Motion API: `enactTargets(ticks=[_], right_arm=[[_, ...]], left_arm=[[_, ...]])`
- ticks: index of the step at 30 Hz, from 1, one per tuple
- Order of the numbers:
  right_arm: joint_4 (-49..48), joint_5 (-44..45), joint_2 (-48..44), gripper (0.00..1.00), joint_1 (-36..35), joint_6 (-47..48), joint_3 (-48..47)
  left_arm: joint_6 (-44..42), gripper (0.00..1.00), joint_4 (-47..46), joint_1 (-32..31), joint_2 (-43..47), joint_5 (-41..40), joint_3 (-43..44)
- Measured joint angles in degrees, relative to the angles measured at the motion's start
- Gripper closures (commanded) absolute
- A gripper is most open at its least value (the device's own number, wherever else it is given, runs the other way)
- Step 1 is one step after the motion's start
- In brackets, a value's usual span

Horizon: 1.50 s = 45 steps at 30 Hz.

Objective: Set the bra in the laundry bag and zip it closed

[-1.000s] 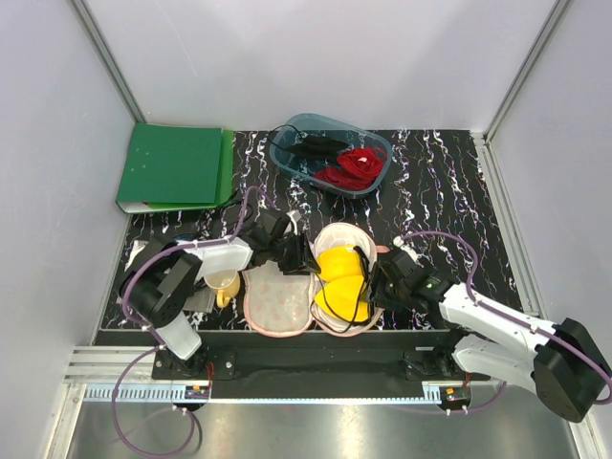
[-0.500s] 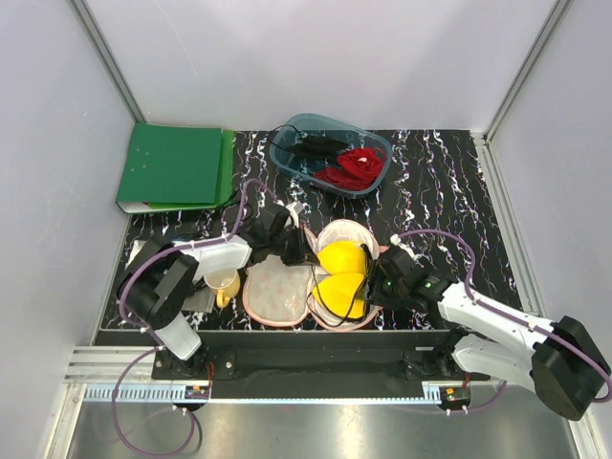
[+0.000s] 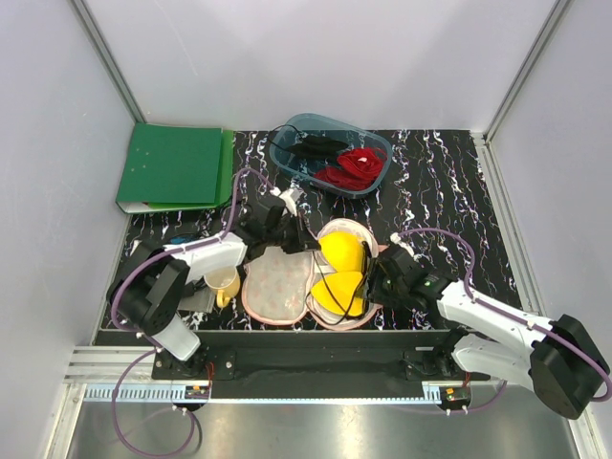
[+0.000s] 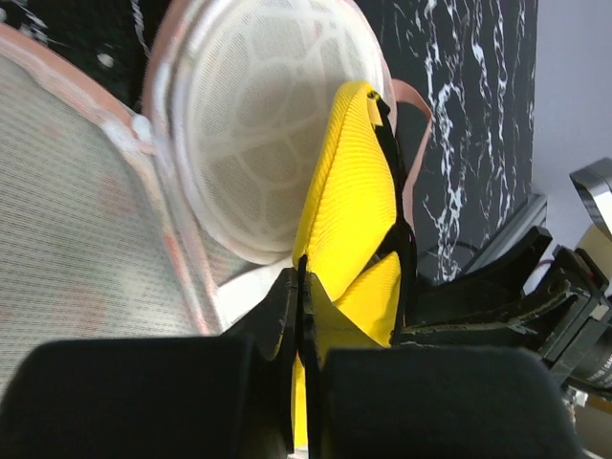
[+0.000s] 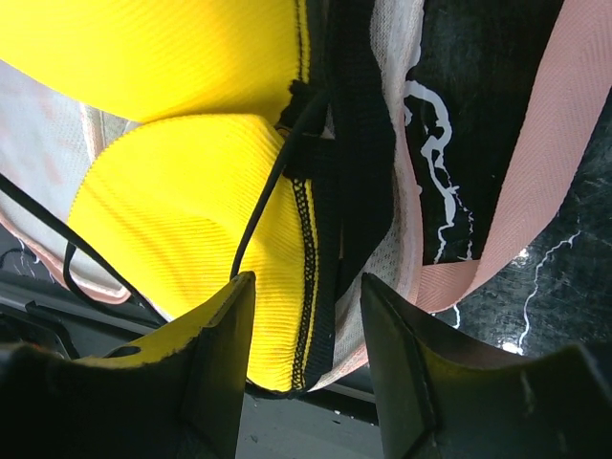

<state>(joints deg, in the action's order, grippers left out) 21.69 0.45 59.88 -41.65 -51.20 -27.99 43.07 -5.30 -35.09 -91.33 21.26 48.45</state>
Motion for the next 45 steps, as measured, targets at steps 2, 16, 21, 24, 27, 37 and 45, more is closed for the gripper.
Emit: enactTargets(ticks=[2,16,21,24,27,37,45], right_arm=[[-0.02,0.0,0.0,0.44,0.26,0.0,0.0],[-3.17,-0.48,3.39,0.54,0.46,-0.15,-0.94],[-4.57,-1.62,4.85,0.62,0.46,-1.14,-1.03],[-5.66,-1.64,4.87,0.64,0.46,-2.19,-1.03],[-6.82,-1.68,4.85,0.63,0.48,-3.06,-1.03],[-7.32,-2.19,2.01,0.62,0.48,-3.72,0.04],[-7.28,-3.06,1.84,0.62,0.52,-3.72,0.76]], left_arm=[[0.02,1.0,-0.94,1.05,-0.24,-0.46,-0.04],[1.79,0.6,-7.13,3.34,-4.87,0.31,-4.52],[-0.09,0.28,-4.11,3.21,-1.64,-0.09,-5.16],[-2.38,0.29,0.74,3.21,6.84,-1.42,-6.6],[-4.07,0.39,2.64,3.17,14.8,-1.38,-7.87],[-2.69,0.35,4.76,-4.83,19.76,1.09,-18.43],[0.9,0.74,2.69,-5.18,19.1,1.27,-21.64]])
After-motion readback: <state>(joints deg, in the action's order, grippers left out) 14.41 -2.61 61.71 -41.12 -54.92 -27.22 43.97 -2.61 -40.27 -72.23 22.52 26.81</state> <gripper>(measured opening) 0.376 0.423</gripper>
